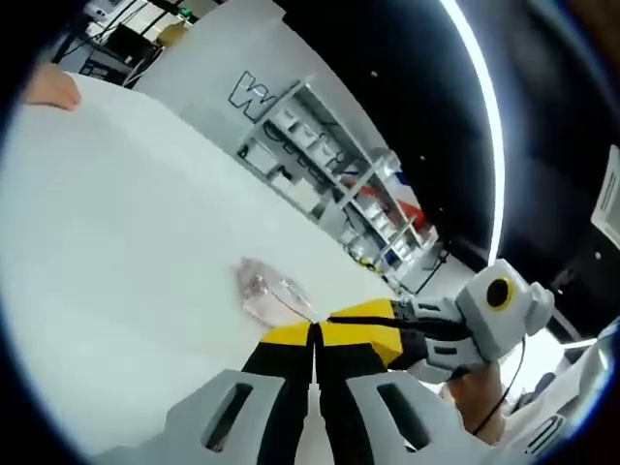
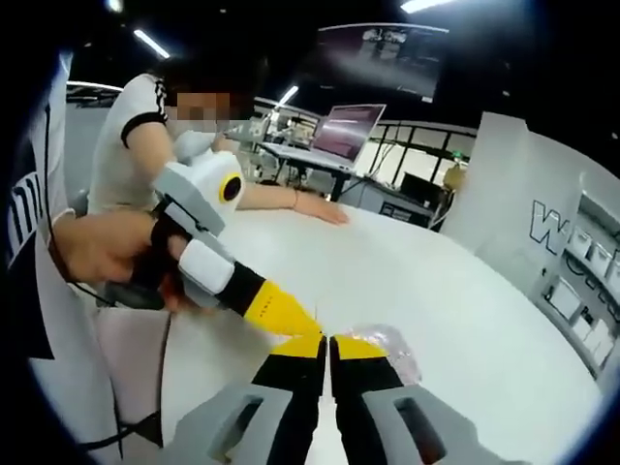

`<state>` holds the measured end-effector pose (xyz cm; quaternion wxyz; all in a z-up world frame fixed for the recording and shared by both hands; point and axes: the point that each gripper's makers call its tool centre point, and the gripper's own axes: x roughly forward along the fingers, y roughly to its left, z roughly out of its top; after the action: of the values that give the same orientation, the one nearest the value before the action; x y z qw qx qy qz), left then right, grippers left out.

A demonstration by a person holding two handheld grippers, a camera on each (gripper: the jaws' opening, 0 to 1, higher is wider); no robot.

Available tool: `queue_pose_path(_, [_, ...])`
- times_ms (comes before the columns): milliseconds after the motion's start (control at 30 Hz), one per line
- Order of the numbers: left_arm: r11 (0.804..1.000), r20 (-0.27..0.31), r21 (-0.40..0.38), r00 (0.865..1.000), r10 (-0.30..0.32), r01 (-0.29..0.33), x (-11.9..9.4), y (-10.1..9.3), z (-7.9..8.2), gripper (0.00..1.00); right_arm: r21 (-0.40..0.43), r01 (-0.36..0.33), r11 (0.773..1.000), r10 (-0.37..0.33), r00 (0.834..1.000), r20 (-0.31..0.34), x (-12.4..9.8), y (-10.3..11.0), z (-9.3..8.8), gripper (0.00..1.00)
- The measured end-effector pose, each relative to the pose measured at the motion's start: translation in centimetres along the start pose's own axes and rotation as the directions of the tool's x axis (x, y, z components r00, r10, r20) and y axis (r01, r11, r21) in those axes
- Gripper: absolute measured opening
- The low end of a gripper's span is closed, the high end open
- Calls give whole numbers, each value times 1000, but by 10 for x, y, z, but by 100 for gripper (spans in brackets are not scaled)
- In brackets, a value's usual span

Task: Open the resealable bag by pulling the two sides of the seal apart until the entire bag opening is separated and visibly accessible.

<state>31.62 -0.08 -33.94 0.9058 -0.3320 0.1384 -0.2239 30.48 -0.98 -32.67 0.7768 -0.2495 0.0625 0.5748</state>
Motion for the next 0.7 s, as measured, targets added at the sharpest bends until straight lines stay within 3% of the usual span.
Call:
queue_pose_path(533, [997, -3, 69, 1000, 19, -19, -3, 1, -3, 1, 85, -92, 992, 95, 995, -31, 5, 5, -8, 0])
queue_pose_path(700, [995, -15, 93, 999, 33, -32, -3, 1, -5, 1, 86, -66, 994, 70, 997, -42, 4, 5, -6, 0])
